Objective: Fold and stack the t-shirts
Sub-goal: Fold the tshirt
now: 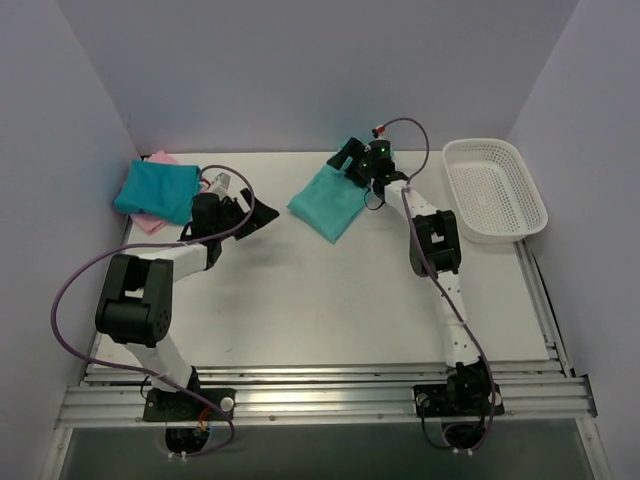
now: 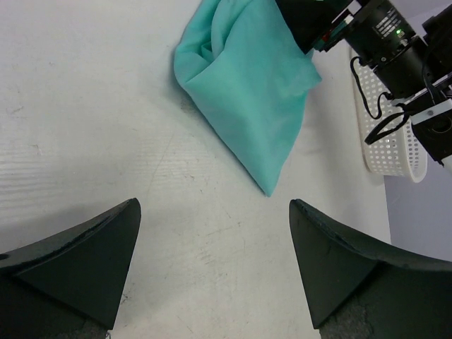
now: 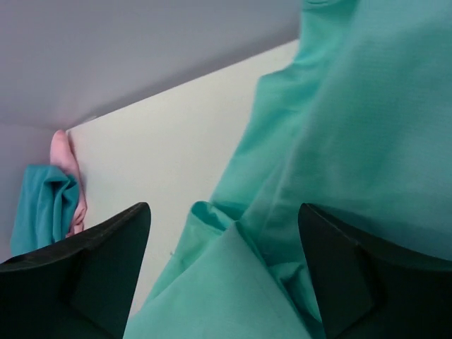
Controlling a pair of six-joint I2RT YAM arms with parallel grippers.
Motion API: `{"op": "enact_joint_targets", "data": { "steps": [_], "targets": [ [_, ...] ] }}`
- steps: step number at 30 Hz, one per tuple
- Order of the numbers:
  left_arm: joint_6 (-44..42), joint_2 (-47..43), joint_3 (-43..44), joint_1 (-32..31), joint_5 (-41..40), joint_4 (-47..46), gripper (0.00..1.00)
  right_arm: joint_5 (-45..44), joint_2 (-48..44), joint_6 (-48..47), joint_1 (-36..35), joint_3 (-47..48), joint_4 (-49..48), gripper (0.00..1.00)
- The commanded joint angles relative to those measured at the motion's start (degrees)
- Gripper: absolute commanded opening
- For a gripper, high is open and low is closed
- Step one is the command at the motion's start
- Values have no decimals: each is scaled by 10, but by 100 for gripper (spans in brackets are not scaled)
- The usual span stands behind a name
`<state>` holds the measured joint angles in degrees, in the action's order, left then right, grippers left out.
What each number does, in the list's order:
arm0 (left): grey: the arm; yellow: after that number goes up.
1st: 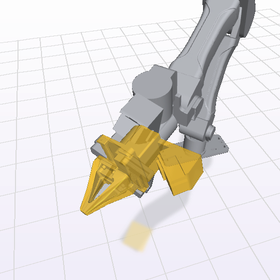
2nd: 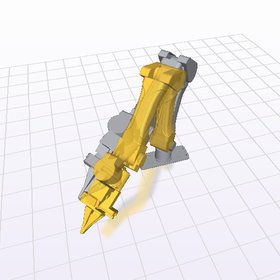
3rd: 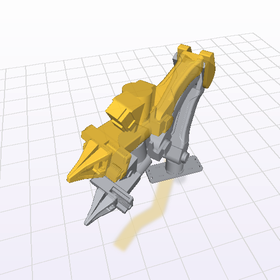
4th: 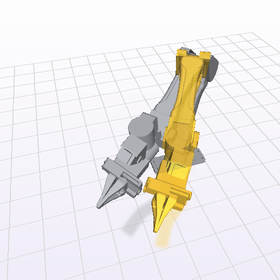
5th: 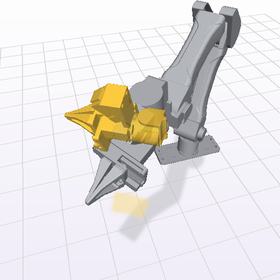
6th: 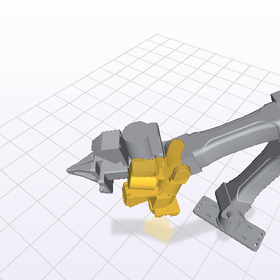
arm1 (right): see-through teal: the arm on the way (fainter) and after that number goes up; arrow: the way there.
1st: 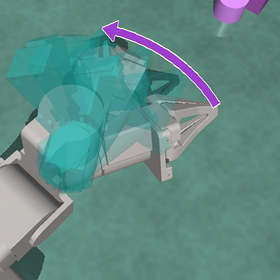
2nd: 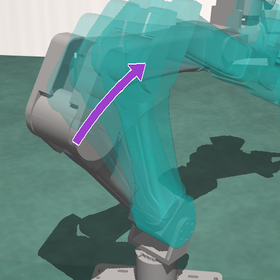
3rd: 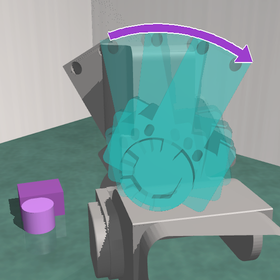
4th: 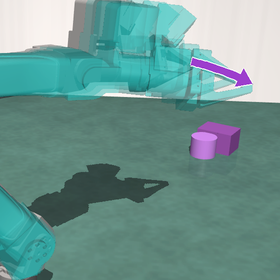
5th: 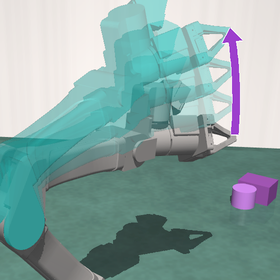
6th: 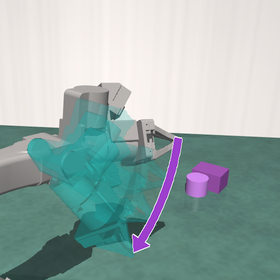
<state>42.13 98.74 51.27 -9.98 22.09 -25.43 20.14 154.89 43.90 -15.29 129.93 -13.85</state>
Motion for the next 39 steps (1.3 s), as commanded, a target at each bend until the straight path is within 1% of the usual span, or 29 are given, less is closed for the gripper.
{"op": "enact_joint_targets", "data": {
  "steps": [1, 2, 4, 5, 7, 8, 10, 11, 13, 14, 15, 16, 17, 18, 19, 21, 22, 28, 31, 36, 39],
  "targets": [
    [-4, 12, 20, -1, 9, -37, 95, 107, -20, -3, -18, -16, -109, 83],
    [-3, 12, 18, -3, 9, -40, 95, 117, -42, -7, -22, -19, -115, 94],
    [1, 14, 17, -7, 6, -47, 95, 121, -70, -21, -26, -25, -122, 100],
    [2, 15, 16, -10, 5, -51, 95, 121, -105, -25, -29, -36, -125, 100],
    [8, 23, 17, -14, 5, -69, 95, 116, -144, -40, -33, -56, -126, 100],
    [11, 28, 19, -17, 4, -73, 95, 109, -191, -45, -34, -90, -125, 100],
    [16, 45, 32, -25, 9, -93, 95, 78, -247, -61, -39, -138, -128, 100],
    [16, 52, 38, -29, 9, -95, 95, 67, -304, -64, -40, -202, -137, 100],
    [22, 83, 67, -37, 12, -97, 95, 34, -362, -67, -41, -273, -151, 100],
    [24, 94, 78, -39, 16, -99, 95, 27, -415, -66, -41, -311, -170, 100],
    [28, 116, 87, -43, 19, -100, 95, 15, -439, -68, -41, -378, -173, 100],
    [34, 127, 101, -45, 22, -106, 95, 5, -488, -74, -40, -407, -170, 100],
    [38, 144, 103, -47, 23, -112, 95, -6, -513, -78, -39, -433, -159, 100],
    [42, 151, 106, -48, 21, -116, 95, -17, -535, -81, -37, -484, -153, 100],
    [48, 157, 108, -49, 18, -127, 95, -39, -582, -84, -33, -509, -150, 100],
    [54, 173, 109, -51, 14, -138, 96, -55, -627, -86, -31, -554, -146, 100],
    [59, 178, 111, -51, 9, -146, 96, -62, -664, -87, -30, -588, -143, 100],
    [95, 218, 119, -58, -34, -180, 98, -59, -772, -87, -42, -683, -137, 100],
    [117, 236, 122, -65, -55, -200, 98, -71, -804, -96, -59, -709, -128, 100],
    [154, 261, 116, -80, -117, -232, 97, -89, -833, -102, -90, -762, -126, 100],
    [174, 278, 121, -82, -134, -242, 98, -96, -843, -104, -99, -778, -123, 100]
  ]
}}
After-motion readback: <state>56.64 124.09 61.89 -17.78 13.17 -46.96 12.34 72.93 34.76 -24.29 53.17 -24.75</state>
